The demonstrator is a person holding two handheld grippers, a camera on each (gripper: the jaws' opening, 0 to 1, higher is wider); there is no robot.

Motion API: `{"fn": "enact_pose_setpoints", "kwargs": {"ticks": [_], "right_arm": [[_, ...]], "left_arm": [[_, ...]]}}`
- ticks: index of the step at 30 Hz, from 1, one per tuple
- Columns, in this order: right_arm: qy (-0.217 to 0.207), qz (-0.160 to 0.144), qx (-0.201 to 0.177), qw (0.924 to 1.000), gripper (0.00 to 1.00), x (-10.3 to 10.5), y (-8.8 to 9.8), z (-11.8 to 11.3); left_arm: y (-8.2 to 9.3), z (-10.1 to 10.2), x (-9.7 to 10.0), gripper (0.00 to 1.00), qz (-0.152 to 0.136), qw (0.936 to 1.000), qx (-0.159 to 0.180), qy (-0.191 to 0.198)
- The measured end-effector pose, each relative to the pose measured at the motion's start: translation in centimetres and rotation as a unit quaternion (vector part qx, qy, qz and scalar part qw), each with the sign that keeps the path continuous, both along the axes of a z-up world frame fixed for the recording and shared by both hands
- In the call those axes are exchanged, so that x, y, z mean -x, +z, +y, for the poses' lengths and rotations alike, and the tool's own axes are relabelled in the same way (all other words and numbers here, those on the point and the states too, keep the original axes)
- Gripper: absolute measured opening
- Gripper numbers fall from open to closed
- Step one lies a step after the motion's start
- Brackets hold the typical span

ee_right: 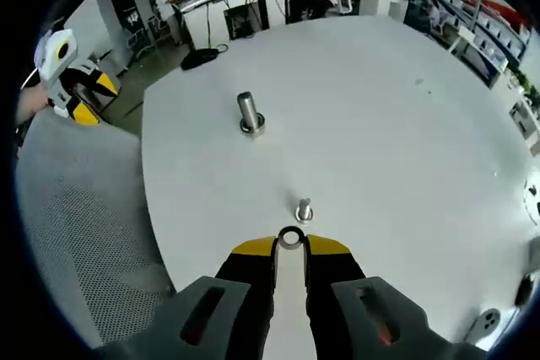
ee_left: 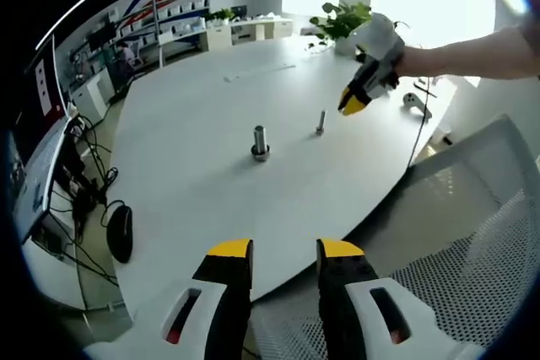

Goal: Place the washer onto the threaded stud by aligning its center hole with the stud, sliding it down to the base, and recovering from edge contact or off-axis alignment until the washer reaches the visible bottom stop.

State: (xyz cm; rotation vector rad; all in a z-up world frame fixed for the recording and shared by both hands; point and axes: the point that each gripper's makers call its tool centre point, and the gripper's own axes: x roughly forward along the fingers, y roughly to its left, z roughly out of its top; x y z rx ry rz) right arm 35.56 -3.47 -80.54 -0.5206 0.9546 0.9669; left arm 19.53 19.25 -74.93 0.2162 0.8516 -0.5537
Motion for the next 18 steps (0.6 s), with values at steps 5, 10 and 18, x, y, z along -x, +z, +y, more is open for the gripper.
{"fn": "enact_pose_setpoints", "kwargs": {"ticks": [5, 10, 18], "right_arm": [[0.022, -0.01, 0.013, 0.9996, 0.14, -0.5, -0.1, 0.7], [0.047, -0.016, 0.035, 0.9982, 0.14, -0.5, -0.8, 1.2], [0.025, -0.009, 0.039, 0.9989, 0.14, -1.7, -1.0, 1.0]], "left_arm": [[0.1, 0.1, -0.1, 0.28, -0.003, 1.0, 0.0, 0.002], [-0.1, 0.2, 0.0, 0.28, 0.001, 1.0, -0.001, 0.003], [0.0, 0.3, -0.1, 0.28, -0.001, 1.0, -0.002, 0.008]]}}
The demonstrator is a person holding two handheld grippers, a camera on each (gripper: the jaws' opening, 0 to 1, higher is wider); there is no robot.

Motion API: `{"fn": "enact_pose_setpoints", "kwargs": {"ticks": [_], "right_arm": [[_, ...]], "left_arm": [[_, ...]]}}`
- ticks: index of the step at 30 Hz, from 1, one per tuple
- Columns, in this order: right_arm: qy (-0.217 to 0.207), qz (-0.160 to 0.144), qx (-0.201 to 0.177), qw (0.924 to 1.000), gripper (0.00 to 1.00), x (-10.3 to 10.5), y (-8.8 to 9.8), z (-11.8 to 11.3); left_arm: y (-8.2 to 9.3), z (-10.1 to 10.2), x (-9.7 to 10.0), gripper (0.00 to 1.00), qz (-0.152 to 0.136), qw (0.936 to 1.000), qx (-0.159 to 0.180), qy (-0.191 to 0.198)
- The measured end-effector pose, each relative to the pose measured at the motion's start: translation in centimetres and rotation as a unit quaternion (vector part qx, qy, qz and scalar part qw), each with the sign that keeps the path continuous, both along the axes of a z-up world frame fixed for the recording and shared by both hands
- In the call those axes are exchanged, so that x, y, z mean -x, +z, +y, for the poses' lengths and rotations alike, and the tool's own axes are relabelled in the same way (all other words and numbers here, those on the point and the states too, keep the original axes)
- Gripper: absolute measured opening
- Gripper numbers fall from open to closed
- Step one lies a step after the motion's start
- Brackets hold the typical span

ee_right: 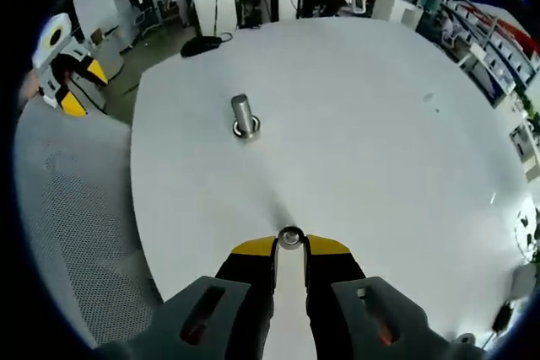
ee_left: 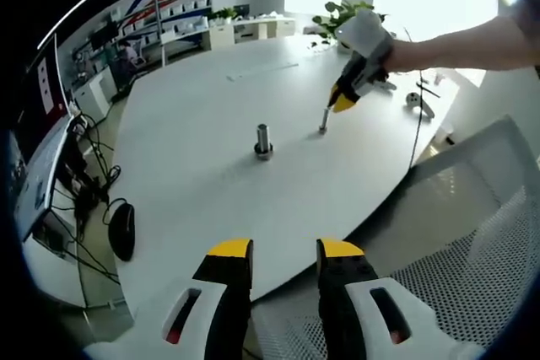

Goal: Place the washer onto the threaded stud by aligning its center hole with the stud, sliding it down to the base, and recovering from edge contact or off-axis alignment until the washer reaches the visible bottom stop.

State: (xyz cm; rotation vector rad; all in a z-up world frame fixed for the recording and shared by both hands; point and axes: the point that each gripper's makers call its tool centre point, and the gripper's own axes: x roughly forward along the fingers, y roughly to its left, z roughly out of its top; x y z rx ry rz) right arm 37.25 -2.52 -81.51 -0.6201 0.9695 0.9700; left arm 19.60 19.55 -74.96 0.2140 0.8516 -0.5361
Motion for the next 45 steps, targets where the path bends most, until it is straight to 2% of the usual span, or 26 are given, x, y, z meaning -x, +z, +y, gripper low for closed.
{"fn": "enact_pose_setpoints", "kwargs": {"ticks": [13, 20, 25, 38, 43, 45], "right_arm": [[0.009, 0.008, 0.011, 0.9999, 0.14, -0.1, -0.8, 0.6], [0.003, 0.019, 0.022, 0.9996, 0.14, -0.2, -2.3, 0.2], [0.007, 0.031, 0.042, 0.9986, 0.12, 0.1, -4.3, -0.2], [-0.012, 0.042, 0.033, 0.9985, 0.12, -0.1, -5.2, 0.2], [-0.017, 0.037, 0.024, 0.9989, 0.17, 0.1, -4.9, -0.1], [-0.013, 0.025, 0.003, 0.9996, 0.2, 0.3, -4.5, -0.1]], "left_arm": [[-0.1, 0.0, 0.0, 0.28, 0.003, 1.0, 0.001, -0.001], [-0.2, -0.1, 0.0, 0.28, 0.004, 1.0, 0.002, -0.001], [-0.3, 0.0, 0.2, 0.28, 0.008, 1.0, -0.002, -0.001], [-0.3, 0.2, 0.1, 0.28, 0.009, 0.9999, -0.002, 0.003], [-0.4, 0.2, 0.1, 0.28, 0.011, 0.9999, -0.002, 0.004], [-0.4, 0.1, 0.1, 0.28, 0.011, 0.9999, -0.001, 0.002]]}}
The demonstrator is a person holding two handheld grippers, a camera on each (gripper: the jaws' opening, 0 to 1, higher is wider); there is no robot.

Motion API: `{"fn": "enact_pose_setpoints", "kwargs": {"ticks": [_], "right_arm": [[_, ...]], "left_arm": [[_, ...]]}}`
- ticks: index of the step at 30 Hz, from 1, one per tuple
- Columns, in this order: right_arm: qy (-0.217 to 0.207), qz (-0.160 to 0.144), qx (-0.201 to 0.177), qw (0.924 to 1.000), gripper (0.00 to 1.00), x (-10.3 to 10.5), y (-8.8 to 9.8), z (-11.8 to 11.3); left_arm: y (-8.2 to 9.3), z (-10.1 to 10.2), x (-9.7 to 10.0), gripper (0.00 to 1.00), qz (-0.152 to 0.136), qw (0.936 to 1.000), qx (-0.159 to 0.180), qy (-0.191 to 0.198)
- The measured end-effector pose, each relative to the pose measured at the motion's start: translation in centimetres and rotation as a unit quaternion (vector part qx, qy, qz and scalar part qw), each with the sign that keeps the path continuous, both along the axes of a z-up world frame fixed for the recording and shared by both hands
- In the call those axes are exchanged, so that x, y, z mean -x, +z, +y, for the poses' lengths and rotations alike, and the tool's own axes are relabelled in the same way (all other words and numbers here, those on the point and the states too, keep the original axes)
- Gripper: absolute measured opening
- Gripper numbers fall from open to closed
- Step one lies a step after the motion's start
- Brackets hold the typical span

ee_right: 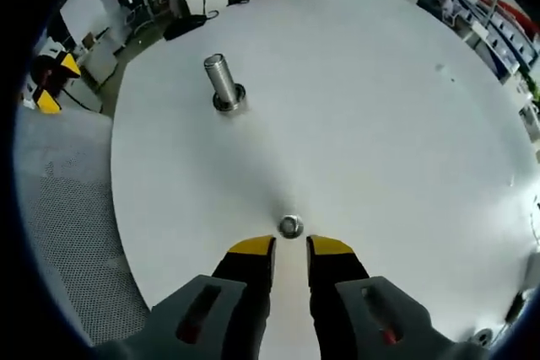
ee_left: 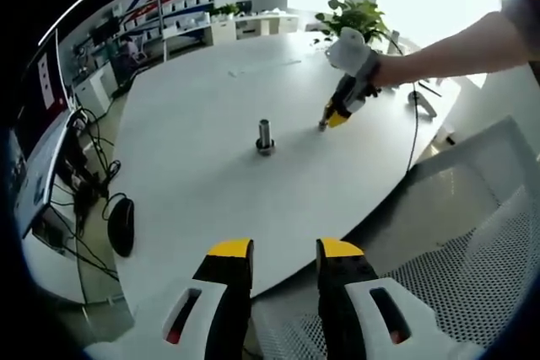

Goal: Place the washer onto the threaded stud by aligning its center hole with the stud, sliding it down to the base, and recovering from edge contact or off-axis alignment until the washer reaches the visible bottom stop.

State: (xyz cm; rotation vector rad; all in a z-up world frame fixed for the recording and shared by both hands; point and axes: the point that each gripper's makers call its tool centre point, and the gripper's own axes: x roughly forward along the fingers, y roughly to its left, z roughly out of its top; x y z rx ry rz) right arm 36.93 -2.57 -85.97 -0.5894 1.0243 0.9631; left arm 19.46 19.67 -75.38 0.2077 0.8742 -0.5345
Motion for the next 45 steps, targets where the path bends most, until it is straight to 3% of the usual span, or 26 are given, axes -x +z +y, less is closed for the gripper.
{"fn": "enact_pose_setpoints", "kwargs": {"ticks": [4, 8, 10, 13, 20, 25, 30, 38, 42, 45], "right_arm": [[-0.01, -0.021, -0.038, 0.999, 0.21, 1.0, 1.3, -1.2], [-0.081, -0.035, -0.103, 0.9907, 0.23, 2.1, 3.6, -3.0], [-0.097, -0.054, -0.126, 0.9859, 0.24, 2.6, 5.0, -3.8], [-0.101, -0.066, -0.133, 0.9837, 0.24, 4.0, 6.4, -5.2], [-0.154, -0.077, -0.177, 0.9691, 0.24, 5.3, 9.0, -7.2], [-0.17, -0.093, -0.21, 0.9582, 0.25, 6.2, 11.3, -6.7], [-0.174, -0.091, -0.247, 0.949, 0.25, 7.8, 13.3, -5.1], [-0.179, -0.097, -0.266, 0.9422, 0.25, 11.0, 14.8, -3.7], [-0.191, -0.098, -0.261, 0.9413, 0.27, 11.6, 15.4, -4.3], [-0.214, -0.101, -0.274, 0.9322, 0.28, 11.9, 16.5, -5.1]], "left_arm": [[0.1, 0.0, 0.0, 0.28, -0.002, 1.0, 0.002, 0.001], [0.5, 0.1, -0.4, 0.28, -0.016, 0.9999, 0.001, 0.004], [0.4, 0.0, -0.3, 0.28, -0.009, 0.9999, 0.009, 0.009], [0.4, 0.1, -0.3, 0.28, -0.011, 0.9999, 0.004, 0.006], [0.7, -0.1, -0.4, 0.28, -0.019, 0.9998, 0.005, 0.0], [1.0, 0.3, -0.6, 0.29, -0.026, 0.9996, 0.006, 0.012], [1.5, 0.4, -0.8, 0.29, -0.038, 0.9991, 0.007, 0.017], [2.4, 0.4, -1.2, 0.29, -0.061, 0.9977, 0.021, 0.023], [2.7, 0.4, -1.4, 0.29, -0.071, 0.9967, 0.029, 0.027], [2.9, 0.3, -1.5, 0.29, -0.074, 0.9962, 0.035, 0.03]]}}
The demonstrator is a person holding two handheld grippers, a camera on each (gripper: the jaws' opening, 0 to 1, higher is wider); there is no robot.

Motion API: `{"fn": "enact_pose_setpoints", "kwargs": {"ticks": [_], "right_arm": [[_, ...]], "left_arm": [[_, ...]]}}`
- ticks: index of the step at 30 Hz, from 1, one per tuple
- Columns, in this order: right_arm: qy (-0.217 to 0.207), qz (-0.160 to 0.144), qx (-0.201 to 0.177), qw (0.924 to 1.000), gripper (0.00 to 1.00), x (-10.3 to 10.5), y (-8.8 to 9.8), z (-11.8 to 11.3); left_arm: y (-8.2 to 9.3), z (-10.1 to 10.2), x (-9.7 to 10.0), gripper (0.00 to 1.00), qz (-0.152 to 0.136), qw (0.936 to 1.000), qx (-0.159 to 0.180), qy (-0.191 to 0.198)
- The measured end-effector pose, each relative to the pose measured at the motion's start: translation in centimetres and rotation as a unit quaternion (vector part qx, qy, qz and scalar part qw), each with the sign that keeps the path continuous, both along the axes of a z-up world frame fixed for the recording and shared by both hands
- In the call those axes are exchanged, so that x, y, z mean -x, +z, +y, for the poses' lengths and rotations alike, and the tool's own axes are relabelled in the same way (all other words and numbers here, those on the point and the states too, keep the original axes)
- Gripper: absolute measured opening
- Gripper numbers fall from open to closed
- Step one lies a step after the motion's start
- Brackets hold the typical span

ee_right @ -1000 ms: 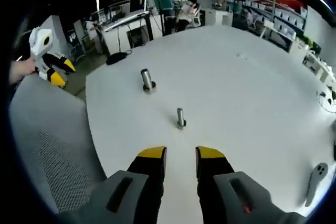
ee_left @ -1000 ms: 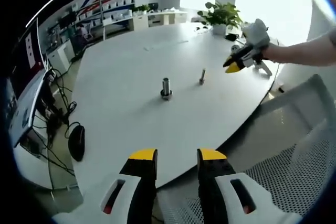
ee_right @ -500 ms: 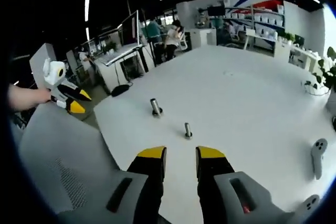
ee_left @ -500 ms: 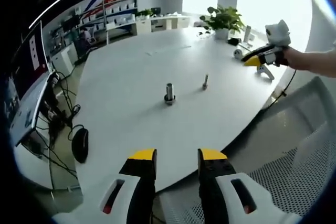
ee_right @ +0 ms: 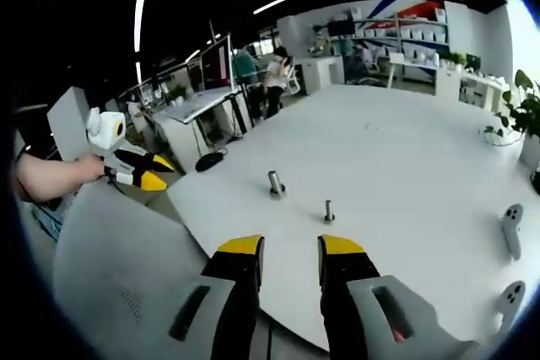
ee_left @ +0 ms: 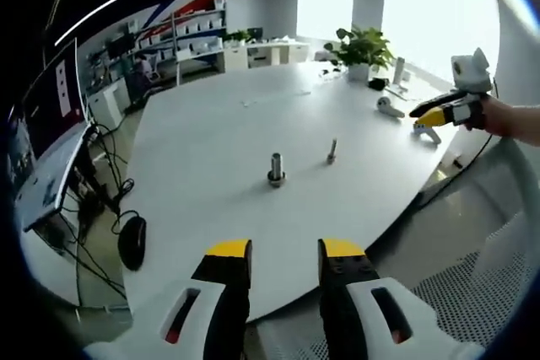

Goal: Place the washer onto the threaded stud by aligning its center hole with the stud, sliding it down to the base, and recovering from edge contact or off-axis alignment until the washer reaches the visible bottom stop.

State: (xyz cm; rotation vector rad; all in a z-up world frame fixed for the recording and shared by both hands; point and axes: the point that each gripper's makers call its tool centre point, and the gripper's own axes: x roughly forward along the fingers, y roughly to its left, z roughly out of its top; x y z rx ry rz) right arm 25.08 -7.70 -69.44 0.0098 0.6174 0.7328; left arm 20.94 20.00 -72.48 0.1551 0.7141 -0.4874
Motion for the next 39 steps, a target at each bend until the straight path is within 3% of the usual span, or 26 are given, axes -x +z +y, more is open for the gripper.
{"fn": "enact_pose_setpoints", "kwargs": {"ticks": [4, 8, 13, 19, 25, 31, 39], "right_arm": [[-0.02, -0.007, -0.008, 0.9997, 0.29, 1.1, 0.9, -0.7], [-0.023, 0.001, -0.004, 0.9997, 0.3, 2.4, 0.4, -0.4], [-0.002, -0.019, 0.028, 0.9994, 0.29, 3.8, -0.1, 0.3], [-0.021, -0.048, 0.026, 0.9983, 0.3, 3.0, 0.4, -0.3], [-0.041, -0.04, 0.021, 0.9981, 0.36, 2.7, -0.1, -0.9], [-0.024, -0.015, 0.028, 0.9992, 0.37, 3.3, -1.2, -0.3], [-0.031, -0.028, 0.038, 0.9984, 0.37, 3.0, -0.9, -0.7]], "left_arm": [[0.3, 0.2, -0.1, 0.29, -0.008, 0.9999, 0.001, 0.007], [0.3, 0.3, -0.1, 0.29, -0.011, 0.9999, 0.004, 0.012], [0.5, 0.2, -0.1, 0.29, -0.012, 0.9998, 0.011, 0.011], [0.7, 0.7, -0.3, 0.31, -0.017, 0.9993, 0.019, 0.029], [0.8, 0.6, -0.4, 0.3, -0.022, 0.9991, 0.022, 0.028], [1.4, 1.1, -0.9, 0.3, -0.031, 0.9975, 0.044, 0.045], [0.9, 0.6, -0.7, 0.3, -0.023, 0.9992, 0.021, 0.027]]}}
